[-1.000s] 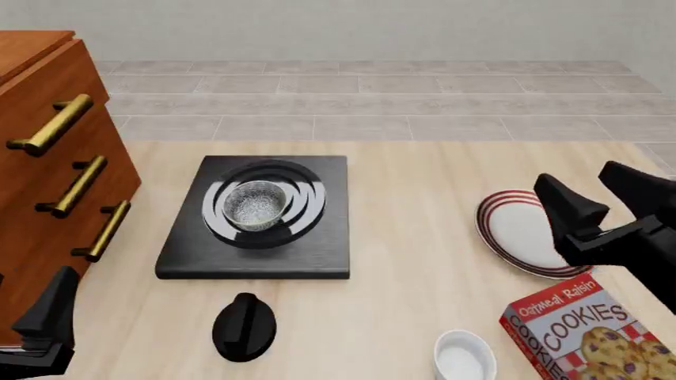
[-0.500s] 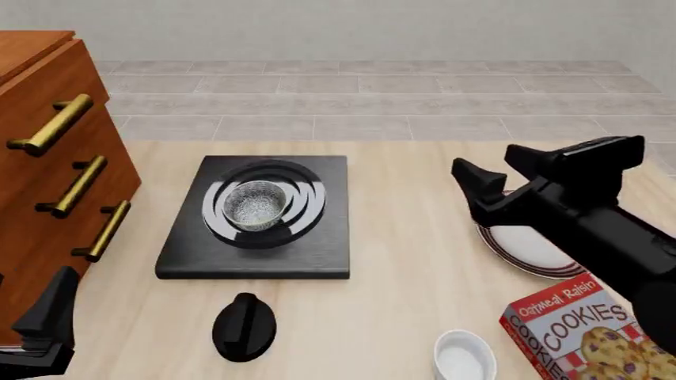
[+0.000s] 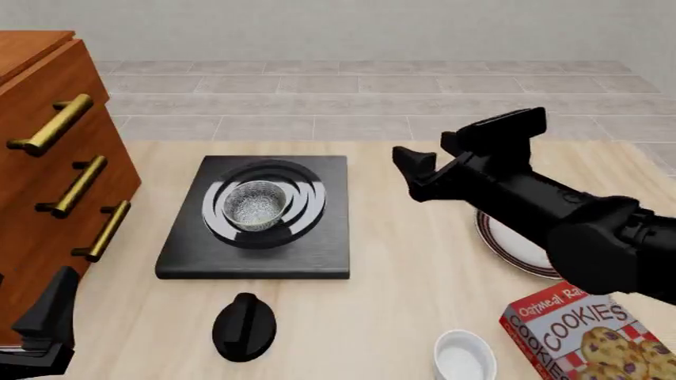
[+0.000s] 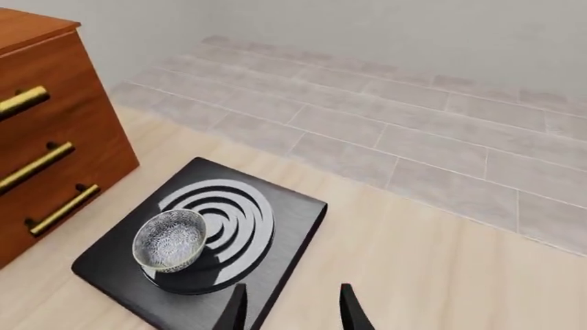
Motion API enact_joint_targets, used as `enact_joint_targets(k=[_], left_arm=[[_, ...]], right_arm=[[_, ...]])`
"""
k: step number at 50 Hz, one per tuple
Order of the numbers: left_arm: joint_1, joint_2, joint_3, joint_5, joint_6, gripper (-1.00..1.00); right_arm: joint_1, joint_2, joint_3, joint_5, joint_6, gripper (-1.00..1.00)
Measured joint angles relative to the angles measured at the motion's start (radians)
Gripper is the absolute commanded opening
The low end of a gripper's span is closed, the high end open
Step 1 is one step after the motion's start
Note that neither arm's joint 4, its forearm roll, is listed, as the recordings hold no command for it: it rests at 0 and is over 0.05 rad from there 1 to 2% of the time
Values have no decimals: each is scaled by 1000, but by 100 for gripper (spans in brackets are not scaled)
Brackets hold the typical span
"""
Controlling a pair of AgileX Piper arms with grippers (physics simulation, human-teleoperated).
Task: Pick the akita bowl on the stove and place it on the plate.
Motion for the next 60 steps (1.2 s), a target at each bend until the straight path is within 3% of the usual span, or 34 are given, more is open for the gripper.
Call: enact_joint_targets(k=[26,60], left_arm=[[0,0,0,0,0,100],[0,0,0,0,0,100]], right_arm=[[56,230,-166,-31,-27,100],[151,414,-350,21,42,100]])
